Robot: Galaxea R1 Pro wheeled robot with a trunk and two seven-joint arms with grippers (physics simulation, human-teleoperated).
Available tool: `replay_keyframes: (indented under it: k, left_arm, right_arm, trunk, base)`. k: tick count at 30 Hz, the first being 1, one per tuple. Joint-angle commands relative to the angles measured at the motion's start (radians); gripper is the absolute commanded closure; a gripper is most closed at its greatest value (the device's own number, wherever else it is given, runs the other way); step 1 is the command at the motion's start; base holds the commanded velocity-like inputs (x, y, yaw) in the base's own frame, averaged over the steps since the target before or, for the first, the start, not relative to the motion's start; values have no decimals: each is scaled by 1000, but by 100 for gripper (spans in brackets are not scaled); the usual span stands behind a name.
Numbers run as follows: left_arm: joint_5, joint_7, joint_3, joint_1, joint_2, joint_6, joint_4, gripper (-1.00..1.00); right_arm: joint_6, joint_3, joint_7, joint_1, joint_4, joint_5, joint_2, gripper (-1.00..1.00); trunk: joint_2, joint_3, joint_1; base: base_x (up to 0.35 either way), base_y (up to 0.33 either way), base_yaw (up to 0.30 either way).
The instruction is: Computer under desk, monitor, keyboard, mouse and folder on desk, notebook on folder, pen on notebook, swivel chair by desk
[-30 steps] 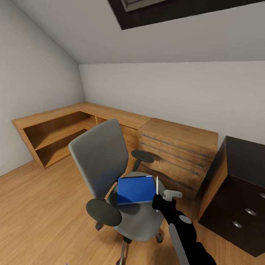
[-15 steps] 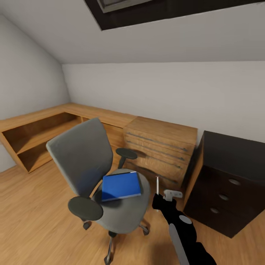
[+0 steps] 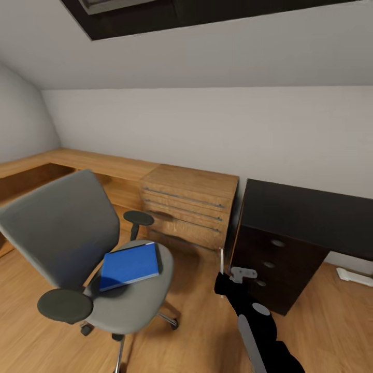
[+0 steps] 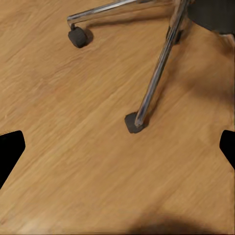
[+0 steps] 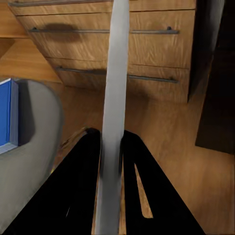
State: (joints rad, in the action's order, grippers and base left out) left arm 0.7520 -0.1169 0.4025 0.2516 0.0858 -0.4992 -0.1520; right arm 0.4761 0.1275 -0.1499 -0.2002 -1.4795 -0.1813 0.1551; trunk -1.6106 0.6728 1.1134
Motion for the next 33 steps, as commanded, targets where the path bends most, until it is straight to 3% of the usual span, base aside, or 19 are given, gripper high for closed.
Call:
replay_keyframes:
  k: [1, 8, 20, 33]
  left_arm:
    - [1, -9, 9, 0, 0, -2, -1, -100]
    - [-2, -4, 9, 0, -1, -3, 10, -100]
    - [-8, 117, 11, 0, -15, -1, 45, -100]
    - [-8, 138, 12, 0, -35, 2, 64, -100]
  right_arm:
    - [3, 1, -5, -1, -1, -14, 0, 100]
    - [3, 1, -6, -1, -2, -12, 0, 100]
    - [3, 1, -7, -1, -4, -11, -2, 100]
    - [1, -1, -7, -1, -2, -8, -2, 100]
  trunk:
    - [0, 1, 0]
    - [0, 1, 0]
    - [0, 1, 0]
    - [91, -40, -50]
  base:
    - [-100, -252, -259]
    - [-97, -177, -259]
    - [-11, -17, -259]
    - [0, 0, -259]
